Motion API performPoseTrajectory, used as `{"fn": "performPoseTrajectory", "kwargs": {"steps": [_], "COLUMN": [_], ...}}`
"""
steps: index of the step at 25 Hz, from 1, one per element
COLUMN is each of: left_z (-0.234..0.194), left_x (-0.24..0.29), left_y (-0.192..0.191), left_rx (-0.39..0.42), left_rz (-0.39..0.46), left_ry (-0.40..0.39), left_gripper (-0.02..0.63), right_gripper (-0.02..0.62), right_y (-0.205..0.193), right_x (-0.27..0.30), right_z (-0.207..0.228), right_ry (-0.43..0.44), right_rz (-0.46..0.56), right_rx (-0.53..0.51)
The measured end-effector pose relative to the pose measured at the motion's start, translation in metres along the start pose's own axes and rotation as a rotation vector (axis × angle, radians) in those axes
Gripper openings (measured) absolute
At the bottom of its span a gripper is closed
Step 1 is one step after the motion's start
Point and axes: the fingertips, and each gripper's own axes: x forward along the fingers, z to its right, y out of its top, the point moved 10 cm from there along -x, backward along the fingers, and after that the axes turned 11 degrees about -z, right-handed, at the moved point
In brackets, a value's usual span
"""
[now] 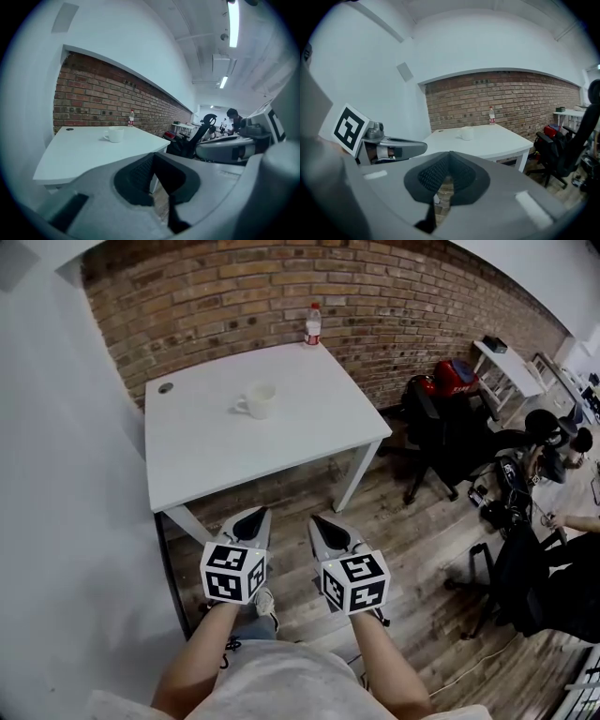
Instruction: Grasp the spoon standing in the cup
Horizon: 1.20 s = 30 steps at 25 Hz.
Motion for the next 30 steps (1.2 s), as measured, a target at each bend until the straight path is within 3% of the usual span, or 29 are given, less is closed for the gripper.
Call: {"fn": "performPoseTrajectory", "kwargs": {"steps": [13, 20, 30], "left_z": [-0.100, -0.141, -0.181], "left_x": [0.077, 0.100, 0.121], "left_y": [0.075, 0.096, 0.117], "left_rx": [0.010, 0.030, 0.198], "left_rz": [-0.012, -0.019, -0.039], "left_ry": [-0.034, -0.056, -0.066], "left_gripper": [-0.003, -0.003, -0.002], "right_gripper": [0.008, 0.008, 0.008], "right_y": [0.080, 0.103, 0.125], "right_x": [0.106, 0.141, 0.171], "right_z": [0.031, 0.033, 0.029], "right_ry": [-0.034, -0.063, -0.083], "right_rz": [-0.027, -0.045, -0.042], "right_rx": [0.013, 0.021, 0.009]}}
